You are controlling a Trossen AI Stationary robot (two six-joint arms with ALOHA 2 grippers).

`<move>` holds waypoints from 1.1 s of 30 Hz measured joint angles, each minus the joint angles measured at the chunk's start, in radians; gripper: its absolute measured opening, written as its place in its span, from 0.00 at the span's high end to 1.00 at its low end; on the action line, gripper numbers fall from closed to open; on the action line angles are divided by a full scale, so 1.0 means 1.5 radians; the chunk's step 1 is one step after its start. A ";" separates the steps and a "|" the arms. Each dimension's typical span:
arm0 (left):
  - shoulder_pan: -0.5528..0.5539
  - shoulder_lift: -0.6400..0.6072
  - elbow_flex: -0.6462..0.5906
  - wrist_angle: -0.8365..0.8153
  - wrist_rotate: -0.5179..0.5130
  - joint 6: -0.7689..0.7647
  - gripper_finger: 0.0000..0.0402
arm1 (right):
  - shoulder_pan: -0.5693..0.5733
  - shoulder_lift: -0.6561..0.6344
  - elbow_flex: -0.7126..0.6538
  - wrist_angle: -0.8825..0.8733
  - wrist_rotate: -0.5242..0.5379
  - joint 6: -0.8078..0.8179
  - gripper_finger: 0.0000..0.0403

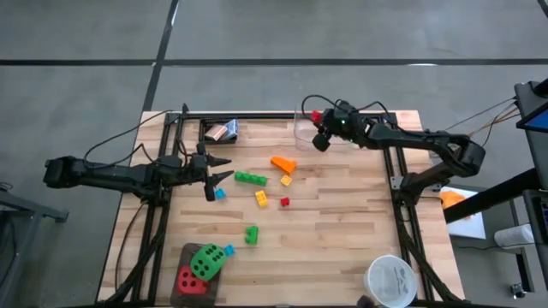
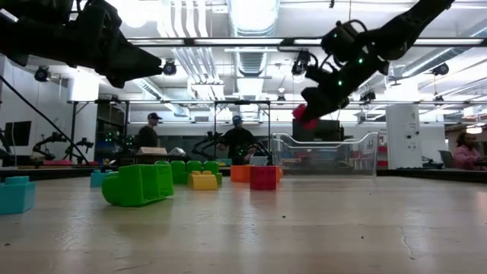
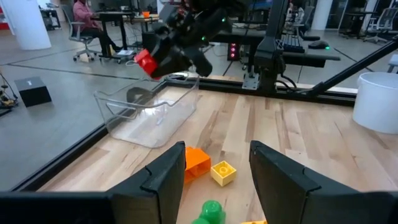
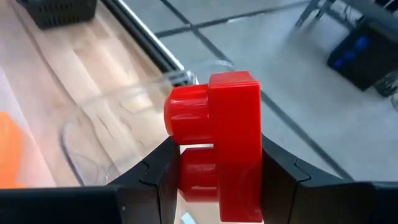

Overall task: Pick & Place Toys
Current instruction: Put the bottom red game piece into the transparent bin, then put the orange game piece into the transparent bin

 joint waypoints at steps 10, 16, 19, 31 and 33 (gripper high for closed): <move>0.000 0.000 0.000 -0.001 0.000 0.000 0.56 | -0.007 0.063 0.000 -0.008 -0.001 0.007 0.62; 0.000 0.000 0.000 -0.002 0.000 0.000 0.56 | -0.007 0.075 0.000 -0.007 0.006 0.030 0.51; 0.000 0.000 0.000 -0.002 0.000 0.000 0.56 | -0.008 0.075 0.003 -0.007 0.008 0.044 0.32; 0.000 0.000 -0.001 -0.007 0.000 0.000 0.56 | 0.001 0.063 0.004 -0.002 -0.021 0.058 0.14; 0.000 0.000 -0.001 -0.007 0.000 0.000 0.56 | 0.012 0.053 0.005 0.005 -0.052 0.058 0.17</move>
